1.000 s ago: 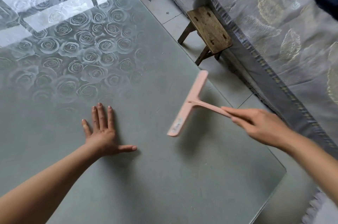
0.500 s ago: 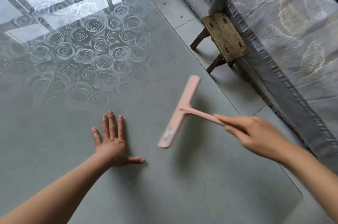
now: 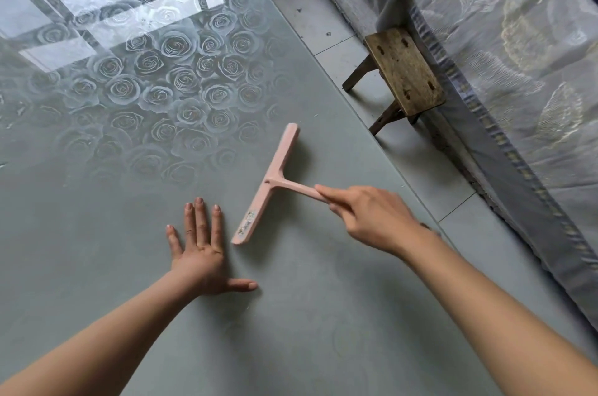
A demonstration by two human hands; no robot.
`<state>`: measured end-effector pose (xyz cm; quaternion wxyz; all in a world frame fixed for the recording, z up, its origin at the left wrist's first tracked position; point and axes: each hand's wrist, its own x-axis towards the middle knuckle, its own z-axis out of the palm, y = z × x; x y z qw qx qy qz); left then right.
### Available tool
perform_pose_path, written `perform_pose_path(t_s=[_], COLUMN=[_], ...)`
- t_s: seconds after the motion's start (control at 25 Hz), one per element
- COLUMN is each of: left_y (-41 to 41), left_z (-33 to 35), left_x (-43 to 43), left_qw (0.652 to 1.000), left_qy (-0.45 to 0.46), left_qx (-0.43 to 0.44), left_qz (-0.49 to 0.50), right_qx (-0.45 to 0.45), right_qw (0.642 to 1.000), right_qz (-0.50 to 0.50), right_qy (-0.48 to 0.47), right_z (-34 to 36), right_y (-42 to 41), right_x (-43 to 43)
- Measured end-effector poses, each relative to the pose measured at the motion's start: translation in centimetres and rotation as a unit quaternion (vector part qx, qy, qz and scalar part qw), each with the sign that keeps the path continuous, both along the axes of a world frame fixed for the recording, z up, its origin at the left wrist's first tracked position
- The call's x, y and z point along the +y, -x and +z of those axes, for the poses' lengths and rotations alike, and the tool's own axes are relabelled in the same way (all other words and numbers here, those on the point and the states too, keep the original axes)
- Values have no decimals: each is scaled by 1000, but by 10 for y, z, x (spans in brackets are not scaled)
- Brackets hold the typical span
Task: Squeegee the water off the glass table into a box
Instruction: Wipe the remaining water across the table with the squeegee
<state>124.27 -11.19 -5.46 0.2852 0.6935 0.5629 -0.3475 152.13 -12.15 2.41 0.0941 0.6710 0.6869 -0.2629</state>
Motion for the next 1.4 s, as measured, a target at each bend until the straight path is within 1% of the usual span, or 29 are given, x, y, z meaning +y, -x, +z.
perform_pose_path(t_s=[0.08,0.16,0.24,0.32,0.44,0.48,0.56,0.64,0.68,0.76,0.84,1.0,1.08,1.16,1.28,1.36,1.4], left_y=[-2,0,3,8,28,39,64,94,107,130,149,172,183,195,215,220,225], left_z=[-2,-5,-7,-7,-3,-1,5,9,10,12,12,7,7,7,8,7,6], left_x=[-2,-3,-4,-7,-11,-10,-4,9,15,24,32,37,38,39,40,38,38], left_qw=[1000,1000,999,996,980,975,971,974,976,979,980,975,972,971,971,973,974], left_qy=[-4,-18,-31,-57,-131,-159,-192,-201,-200,-193,-195,-217,-230,-231,-229,-223,-218], left_qx=[-9,-22,-36,-72,-148,-157,-139,-99,-82,-56,-40,-39,-46,-47,-42,-43,-48], left_qz=[4,7,6,1,0,3,12,21,20,17,15,26,37,39,45,43,45], right_qx=[-11,-54,-100,-103,-48,-31,-3,-8,-20,-77,-107,-48,-29,-36,-92,-102,-82], right_qw=[1000,998,993,992,998,999,1000,1000,999,996,993,999,999,998,995,994,996], right_qz=[9,-12,-39,-51,-40,-25,-10,-12,-25,-37,-39,0,26,38,26,14,13], right_qy=[-12,17,53,46,26,27,5,-24,-22,20,43,13,-14,-22,32,43,39], right_z=[12,28,38,37,14,5,-2,6,15,35,39,10,5,18,47,46,37], right_y=[-34,-66,-77,-63,-6,22,63,59,44,14,20,118,145,124,81,90,112], right_x=[-17,-55,-75,-68,-30,-13,12,14,6,-19,-30,33,63,66,36,25,31])
